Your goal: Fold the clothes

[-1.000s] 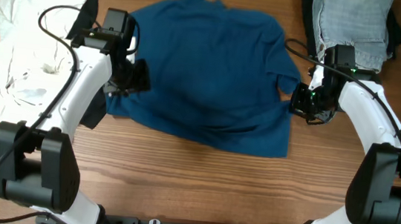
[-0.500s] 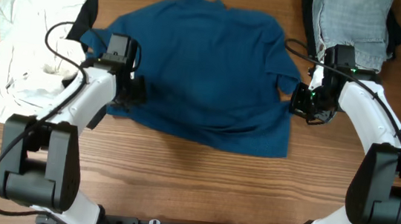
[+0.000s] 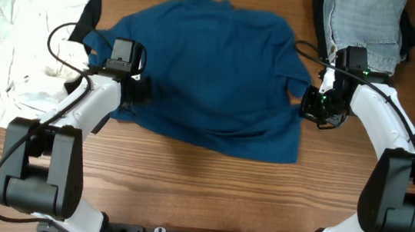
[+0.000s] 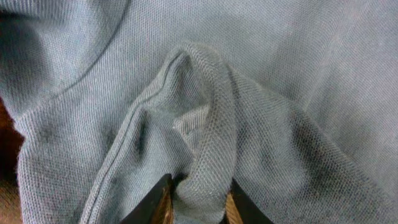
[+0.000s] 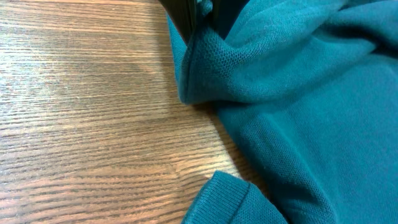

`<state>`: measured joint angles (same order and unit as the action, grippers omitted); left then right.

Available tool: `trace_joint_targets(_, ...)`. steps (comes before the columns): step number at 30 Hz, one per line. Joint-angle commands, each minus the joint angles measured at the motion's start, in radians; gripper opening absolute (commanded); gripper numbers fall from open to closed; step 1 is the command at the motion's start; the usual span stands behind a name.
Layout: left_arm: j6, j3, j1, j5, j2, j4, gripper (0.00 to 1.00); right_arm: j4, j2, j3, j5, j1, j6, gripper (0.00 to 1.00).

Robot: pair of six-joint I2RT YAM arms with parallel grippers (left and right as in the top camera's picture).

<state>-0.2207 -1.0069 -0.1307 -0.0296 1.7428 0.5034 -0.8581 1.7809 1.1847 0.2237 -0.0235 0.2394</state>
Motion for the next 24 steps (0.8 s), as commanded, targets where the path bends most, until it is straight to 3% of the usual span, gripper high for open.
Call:
trace_joint_targets(1,0.008,0.008,0.004,-0.013,0.006,-0.004,0.13,0.002,0.011,0.011,-0.003,-0.002,-0.020,0.04)
trace_joint_targets(2,0.008,0.008,0.004,-0.013,0.006,-0.006,0.04,0.002,0.011,0.011,-0.003,-0.002,-0.020,0.05)
trace_joint_targets(7,0.008,-0.037,0.003,0.073,-0.022,0.081,0.04,0.004,0.011,0.011,-0.003,-0.002,-0.024,0.04)
trace_joint_targets(11,-0.004,-0.150,0.003,0.174,-0.102,0.312,0.04,-0.014,0.011,0.010,-0.003,-0.002,-0.030,0.04)
trace_joint_targets(17,-0.023,-0.299,0.003,0.209,-0.217,0.663,0.04,-0.015,0.011,-0.002,-0.003,-0.002,-0.031,0.04)
trace_joint_targets(24,-0.026,-0.305,0.003,0.211,-0.264,0.710,0.04,-0.016,0.011,-0.002,-0.003,-0.001,-0.031,0.04)
